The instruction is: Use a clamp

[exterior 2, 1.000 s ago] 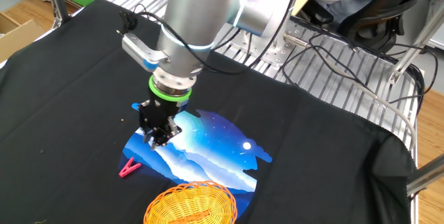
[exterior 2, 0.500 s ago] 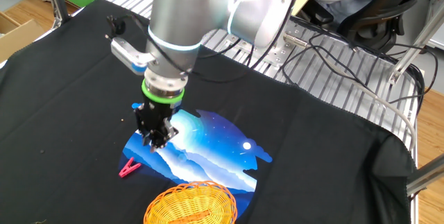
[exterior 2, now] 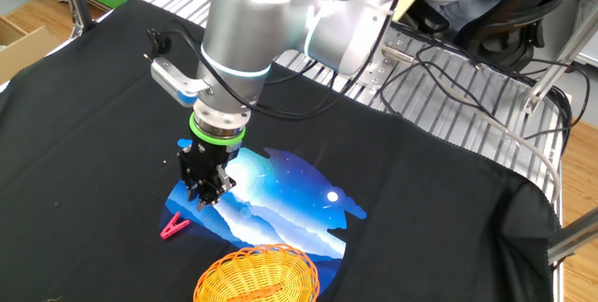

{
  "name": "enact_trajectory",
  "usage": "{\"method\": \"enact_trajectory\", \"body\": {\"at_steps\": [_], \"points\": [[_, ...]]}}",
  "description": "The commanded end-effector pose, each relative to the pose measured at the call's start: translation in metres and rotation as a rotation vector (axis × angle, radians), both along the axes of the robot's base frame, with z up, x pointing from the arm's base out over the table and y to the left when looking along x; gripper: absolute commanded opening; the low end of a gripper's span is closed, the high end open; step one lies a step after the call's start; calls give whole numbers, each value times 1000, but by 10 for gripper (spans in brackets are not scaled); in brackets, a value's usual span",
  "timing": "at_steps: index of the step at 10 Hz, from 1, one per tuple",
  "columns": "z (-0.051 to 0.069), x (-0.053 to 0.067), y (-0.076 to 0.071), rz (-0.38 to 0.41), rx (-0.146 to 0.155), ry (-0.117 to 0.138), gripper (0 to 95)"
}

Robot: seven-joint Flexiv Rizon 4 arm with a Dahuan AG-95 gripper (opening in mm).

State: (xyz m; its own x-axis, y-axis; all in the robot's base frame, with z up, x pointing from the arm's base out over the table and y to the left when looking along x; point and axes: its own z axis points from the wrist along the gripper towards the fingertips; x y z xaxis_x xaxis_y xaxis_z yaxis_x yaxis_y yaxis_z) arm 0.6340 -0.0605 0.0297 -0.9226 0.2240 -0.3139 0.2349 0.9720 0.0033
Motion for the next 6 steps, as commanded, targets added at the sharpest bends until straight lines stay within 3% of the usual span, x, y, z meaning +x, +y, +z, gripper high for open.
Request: {"method": "enact_trajectory", "body": {"at_steps": [1, 6], "points": [[-5, 6, -2, 1, -5, -13, 380], [-10, 19, -5, 5, -5, -22, 380]]}}
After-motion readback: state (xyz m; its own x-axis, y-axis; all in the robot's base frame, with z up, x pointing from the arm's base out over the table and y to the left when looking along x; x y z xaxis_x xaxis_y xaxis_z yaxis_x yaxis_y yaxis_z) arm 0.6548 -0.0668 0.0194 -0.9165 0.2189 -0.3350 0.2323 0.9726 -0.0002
